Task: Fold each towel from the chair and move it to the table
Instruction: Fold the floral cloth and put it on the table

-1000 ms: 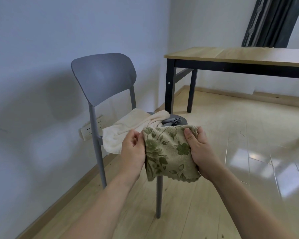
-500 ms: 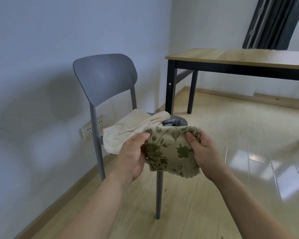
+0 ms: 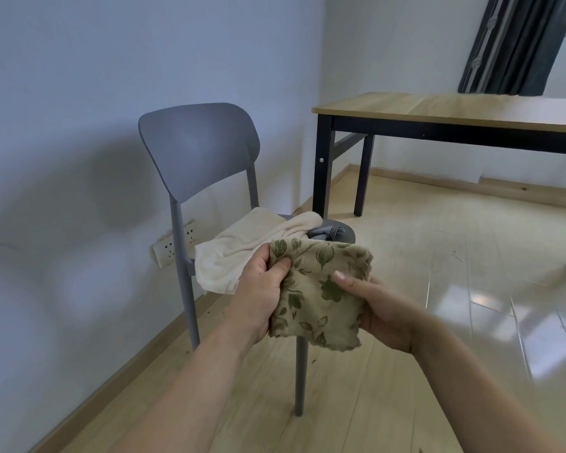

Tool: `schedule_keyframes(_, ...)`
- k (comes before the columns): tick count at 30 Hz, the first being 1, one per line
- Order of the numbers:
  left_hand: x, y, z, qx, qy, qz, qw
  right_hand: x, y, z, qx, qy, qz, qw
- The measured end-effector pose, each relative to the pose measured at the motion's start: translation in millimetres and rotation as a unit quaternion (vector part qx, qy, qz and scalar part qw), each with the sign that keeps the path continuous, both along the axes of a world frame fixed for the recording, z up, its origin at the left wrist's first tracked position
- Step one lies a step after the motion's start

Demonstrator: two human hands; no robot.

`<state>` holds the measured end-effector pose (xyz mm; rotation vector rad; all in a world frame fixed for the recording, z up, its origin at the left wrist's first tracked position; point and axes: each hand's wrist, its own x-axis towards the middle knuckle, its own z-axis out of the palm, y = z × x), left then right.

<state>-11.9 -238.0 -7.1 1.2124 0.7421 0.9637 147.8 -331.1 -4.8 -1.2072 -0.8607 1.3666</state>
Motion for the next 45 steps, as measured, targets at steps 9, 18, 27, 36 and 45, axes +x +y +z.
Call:
schedule_keyframes(9,-15,4,3,0.021,0.077,-0.097,0.992,4,1,3,-0.041,0.057,-0.049,0.996)
schedule_keyframes(18,-13,1,10,-0.169,-0.026,-0.100,0.980,0,3,7,0.048,0.195,-0.056,0.978)
schedule_keyframes(27,-10,5,5,-0.148,-0.060,-0.087,0.983,6,2,6,0.053,0.169,-0.057,0.982)
schedule_keyframes(36,-10,2,0,-0.121,0.077,-0.113,0.983,-1,8,-2,0.022,0.025,-0.127,0.991)
schedule_keyframes(45,-2,10,-17,-0.032,0.168,-0.009,0.985,-8,13,-7,0.002,-0.002,-0.143,0.990)
